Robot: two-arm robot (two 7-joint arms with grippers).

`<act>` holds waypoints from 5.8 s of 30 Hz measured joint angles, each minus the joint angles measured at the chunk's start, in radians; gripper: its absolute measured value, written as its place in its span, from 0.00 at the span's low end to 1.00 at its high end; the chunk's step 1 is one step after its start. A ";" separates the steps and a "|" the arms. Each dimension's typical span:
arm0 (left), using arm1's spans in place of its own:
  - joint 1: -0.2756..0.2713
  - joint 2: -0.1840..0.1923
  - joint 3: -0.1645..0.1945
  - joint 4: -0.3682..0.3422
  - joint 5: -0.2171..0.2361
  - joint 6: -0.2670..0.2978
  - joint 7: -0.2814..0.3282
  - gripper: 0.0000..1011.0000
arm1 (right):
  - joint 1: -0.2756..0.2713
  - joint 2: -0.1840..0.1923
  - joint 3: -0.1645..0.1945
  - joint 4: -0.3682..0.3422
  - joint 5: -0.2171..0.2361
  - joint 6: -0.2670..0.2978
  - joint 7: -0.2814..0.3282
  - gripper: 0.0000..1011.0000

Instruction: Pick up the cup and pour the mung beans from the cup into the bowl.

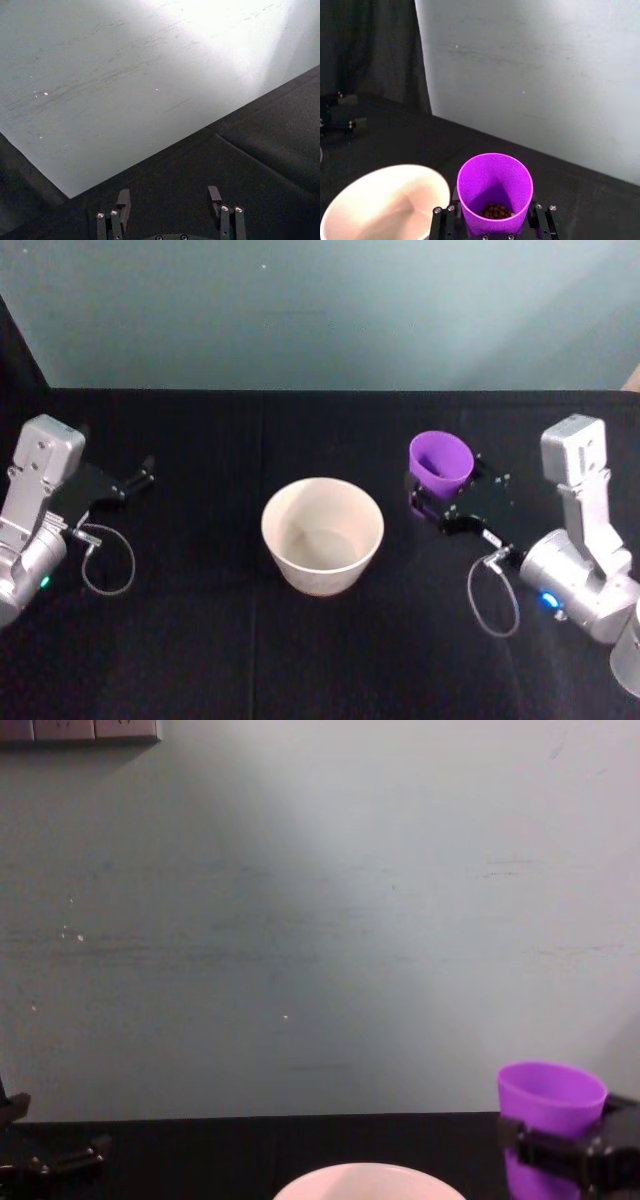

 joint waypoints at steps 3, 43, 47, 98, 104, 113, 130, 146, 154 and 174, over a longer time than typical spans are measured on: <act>0.000 0.000 0.000 0.000 0.000 0.000 0.000 0.99 | -0.004 0.011 0.013 -0.030 0.005 0.016 -0.001 0.71; 0.000 0.000 0.000 0.000 0.000 0.000 0.000 0.99 | -0.008 0.019 0.027 -0.057 0.021 0.034 0.002 0.71; 0.000 0.000 0.000 0.000 0.000 0.000 0.000 0.99 | -0.008 0.019 0.027 -0.057 0.021 0.034 0.002 0.71; 0.000 0.000 0.000 0.000 0.000 0.000 0.000 0.99 | -0.008 0.019 0.027 -0.057 0.021 0.034 0.002 0.71; 0.000 0.000 0.000 0.000 0.000 0.000 0.000 0.99 | -0.008 0.019 0.027 -0.057 0.021 0.034 0.002 0.71; 0.000 0.000 0.000 0.000 0.000 0.000 0.000 0.99 | -0.008 0.019 0.027 -0.057 0.022 0.034 0.002 0.71; 0.000 0.000 0.000 0.000 0.000 0.000 0.000 0.99 | -0.008 0.019 0.027 -0.057 0.022 0.034 0.002 0.71; 0.000 0.000 0.000 0.000 0.000 0.000 0.000 0.99 | -0.008 0.019 0.027 -0.057 0.022 0.034 0.002 0.71; 0.000 0.000 0.000 0.000 0.000 0.000 0.000 0.99 | -0.008 0.019 0.027 -0.057 0.022 0.034 0.002 0.71; 0.000 0.000 0.000 0.000 0.000 0.000 0.000 0.99 | -0.001 0.037 0.005 -0.080 -0.036 0.047 -0.013 0.71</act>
